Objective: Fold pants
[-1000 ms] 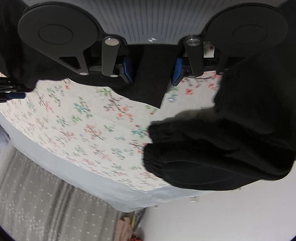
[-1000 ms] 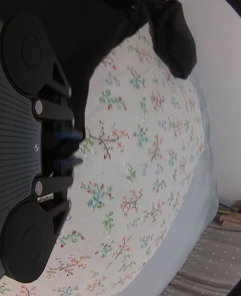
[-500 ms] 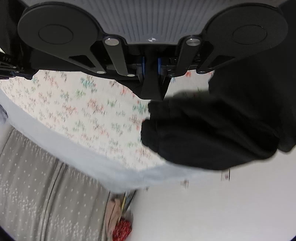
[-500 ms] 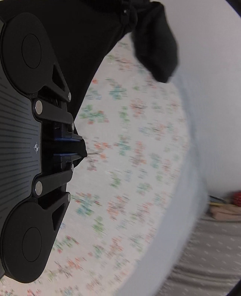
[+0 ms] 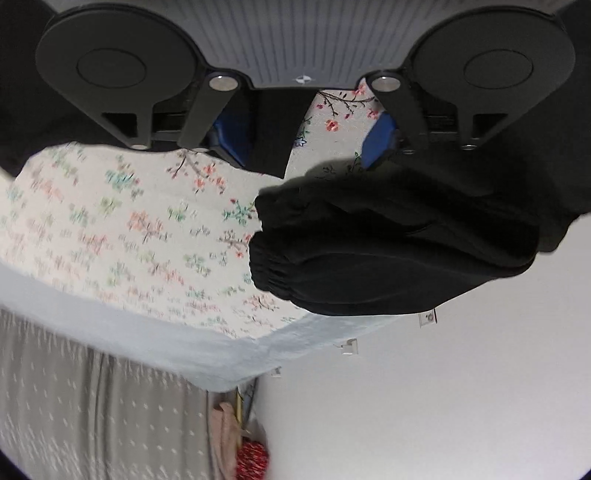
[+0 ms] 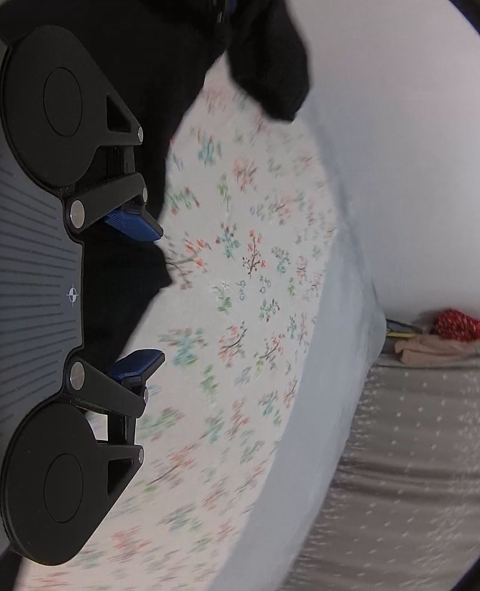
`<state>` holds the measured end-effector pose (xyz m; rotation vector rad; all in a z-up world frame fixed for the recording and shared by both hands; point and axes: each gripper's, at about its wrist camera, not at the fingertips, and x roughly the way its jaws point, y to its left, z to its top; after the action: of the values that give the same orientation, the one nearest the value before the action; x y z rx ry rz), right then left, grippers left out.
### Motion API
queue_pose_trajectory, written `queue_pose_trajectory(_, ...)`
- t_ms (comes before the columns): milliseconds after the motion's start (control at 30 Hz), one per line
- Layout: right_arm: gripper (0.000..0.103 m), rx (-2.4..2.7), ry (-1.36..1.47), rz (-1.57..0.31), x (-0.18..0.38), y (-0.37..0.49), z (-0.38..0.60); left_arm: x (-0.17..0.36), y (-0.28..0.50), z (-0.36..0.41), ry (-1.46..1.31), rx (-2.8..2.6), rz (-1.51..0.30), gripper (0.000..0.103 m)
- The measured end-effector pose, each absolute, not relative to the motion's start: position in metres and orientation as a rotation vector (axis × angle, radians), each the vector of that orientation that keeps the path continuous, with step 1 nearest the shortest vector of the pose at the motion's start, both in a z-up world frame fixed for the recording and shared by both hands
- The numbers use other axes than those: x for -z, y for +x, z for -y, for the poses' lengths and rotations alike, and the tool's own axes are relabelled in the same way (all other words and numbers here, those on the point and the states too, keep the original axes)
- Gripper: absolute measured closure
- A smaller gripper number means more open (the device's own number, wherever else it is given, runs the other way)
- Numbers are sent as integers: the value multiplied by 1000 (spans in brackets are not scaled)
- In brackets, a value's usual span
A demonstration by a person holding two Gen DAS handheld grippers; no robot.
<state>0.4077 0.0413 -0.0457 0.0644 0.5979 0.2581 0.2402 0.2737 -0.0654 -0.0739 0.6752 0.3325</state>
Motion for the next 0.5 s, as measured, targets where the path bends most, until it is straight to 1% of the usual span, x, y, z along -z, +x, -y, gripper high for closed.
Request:
queue_pose_trajectory(67,37,-257,94,-625,45,378,-22,57,232,-281,-126,-323,-663,24)
queue_pose_trajectory(167,34,-271,97,-692,55,329,7,44,217,-291,-194,-311,-632,20)
queue_pose_trajectory(300,34,-252,-12,-767,68,266,29,40,197,-302,-374,-287,-636,19)
queue_pose_trajectory(400,33,-255,-154,-761,71,225,29,38,177,-304,-522,-269,-672,19)
queue_pose_trajectory(500,34,-341,-197,-715,69,197,16,35,148,-293,-560,-264,-675,19)
